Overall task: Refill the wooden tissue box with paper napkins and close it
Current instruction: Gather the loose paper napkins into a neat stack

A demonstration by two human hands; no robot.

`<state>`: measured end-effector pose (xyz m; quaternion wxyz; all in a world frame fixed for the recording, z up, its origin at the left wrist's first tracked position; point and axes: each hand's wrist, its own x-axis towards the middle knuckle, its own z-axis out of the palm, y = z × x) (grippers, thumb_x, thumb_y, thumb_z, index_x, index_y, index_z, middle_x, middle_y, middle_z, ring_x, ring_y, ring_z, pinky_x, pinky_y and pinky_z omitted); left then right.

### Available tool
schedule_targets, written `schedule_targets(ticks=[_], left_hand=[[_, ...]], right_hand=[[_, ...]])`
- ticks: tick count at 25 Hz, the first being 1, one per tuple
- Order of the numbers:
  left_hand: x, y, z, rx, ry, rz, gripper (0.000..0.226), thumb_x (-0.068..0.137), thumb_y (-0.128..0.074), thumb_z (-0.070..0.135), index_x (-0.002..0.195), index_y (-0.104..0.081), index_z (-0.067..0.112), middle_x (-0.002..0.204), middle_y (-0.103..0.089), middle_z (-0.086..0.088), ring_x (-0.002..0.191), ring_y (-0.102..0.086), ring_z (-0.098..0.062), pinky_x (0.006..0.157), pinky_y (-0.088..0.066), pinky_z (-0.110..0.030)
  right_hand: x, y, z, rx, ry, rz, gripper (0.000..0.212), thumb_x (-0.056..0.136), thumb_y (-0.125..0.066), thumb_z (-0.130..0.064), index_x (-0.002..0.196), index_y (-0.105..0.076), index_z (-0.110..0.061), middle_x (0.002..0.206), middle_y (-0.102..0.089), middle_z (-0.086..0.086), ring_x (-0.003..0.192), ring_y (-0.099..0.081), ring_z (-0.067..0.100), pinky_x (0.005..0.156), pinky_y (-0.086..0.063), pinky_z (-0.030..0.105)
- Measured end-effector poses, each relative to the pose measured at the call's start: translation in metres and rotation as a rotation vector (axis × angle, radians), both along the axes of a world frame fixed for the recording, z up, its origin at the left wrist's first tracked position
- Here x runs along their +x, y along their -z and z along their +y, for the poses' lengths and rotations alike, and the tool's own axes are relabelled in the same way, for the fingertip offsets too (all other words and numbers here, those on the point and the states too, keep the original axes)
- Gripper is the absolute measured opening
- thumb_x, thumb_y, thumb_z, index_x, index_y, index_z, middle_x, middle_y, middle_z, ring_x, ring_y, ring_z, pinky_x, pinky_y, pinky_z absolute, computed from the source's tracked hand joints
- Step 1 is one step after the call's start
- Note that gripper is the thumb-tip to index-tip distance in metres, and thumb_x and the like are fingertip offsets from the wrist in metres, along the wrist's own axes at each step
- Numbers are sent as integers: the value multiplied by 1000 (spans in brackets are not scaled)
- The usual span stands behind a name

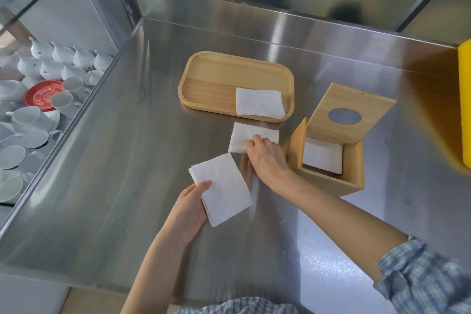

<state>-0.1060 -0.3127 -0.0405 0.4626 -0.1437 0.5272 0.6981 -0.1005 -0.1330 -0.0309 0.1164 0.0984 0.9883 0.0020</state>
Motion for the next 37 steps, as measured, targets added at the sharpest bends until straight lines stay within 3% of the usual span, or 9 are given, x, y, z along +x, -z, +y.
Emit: schedule_targets(ticks=[4, 11, 14, 17, 20, 25, 31, 34, 37], left_hand=[[1, 0, -1, 2, 3, 9, 25, 97, -40, 13, 93, -65, 9, 75, -78, 1, 65, -74, -13, 69, -52, -33], [13, -6, 0, 16, 13, 48, 25, 96, -41, 12, 91, -65, 10, 71, -78, 2, 63, -74, -10, 71, -52, -32], [20, -6, 1, 42, 55, 53, 27, 97, -40, 14, 101, -66, 9, 85, -77, -1, 75, -74, -14, 77, -54, -33], [26, -4, 5, 142, 64, 46, 35, 97, -40, 14, 127, -57, 6, 112, -69, -7, 102, -65, -20, 86, -54, -33], [35, -15, 9, 293, 133, 66, 39, 88, -48, 17, 125, -59, 12, 116, -67, -1, 107, -62, -16, 93, -51, -33], [43, -19, 8, 129, 155, 119, 40, 98, -35, 25, 128, -57, 8, 126, -65, -13, 115, -60, -28, 105, -42, -48], [47, -29, 9, 172, 155, 60, 58, 98, -23, 49, 121, -59, 10, 102, -72, -10, 95, -65, -25, 80, -50, -37], [49, -27, 8, 163, 173, 110, 45, 99, -32, 37, 121, -59, 8, 108, -71, -9, 100, -66, -24, 92, -49, -39], [54, -26, 8, 111, 192, 186, 27, 98, -41, 15, 102, -65, 3, 84, -78, -2, 76, -73, -14, 83, -52, -33]], right_hand=[[5, -8, 4, -217, 174, 117, 24, 97, -37, -9, 111, -56, -5, 114, -61, 11, 100, -59, 30, 69, -41, 33], [44, -54, -11, -1091, 640, 325, 21, 94, -45, -12, 110, -56, -6, 98, -61, 8, 88, -55, 23, 66, -41, 26], [68, -76, -18, -1551, 741, 316, 21, 94, -48, -11, 113, -57, -15, 104, -62, 2, 95, -56, 16, 77, -47, 28], [87, -86, -25, -1863, 697, 191, 18, 92, -54, -12, 107, -61, -19, 96, -66, -1, 87, -61, 15, 71, -53, 24], [96, -71, -32, -1776, 655, 105, 14, 89, -59, -10, 100, -62, -19, 94, -68, -2, 83, -64, 13, 69, -53, 21], [103, -43, -33, -1263, 654, 190, 12, 88, -60, -7, 97, -56, -12, 109, -67, 14, 93, -58, 18, 79, -43, 28], [108, -38, -32, -1147, 636, 205, 13, 85, -63, -8, 89, -53, -16, 111, -67, 14, 92, -58, 20, 78, -43, 30], [107, -38, -33, -1101, 609, 216, 25, 85, -63, -9, 75, -48, -27, 101, -66, 9, 93, -61, 25, 76, -43, 31], [108, -38, -33, -1070, 560, 222, 17, 85, -62, -9, 82, -51, -21, 104, -67, 12, 100, -63, 32, 76, -45, 35]])
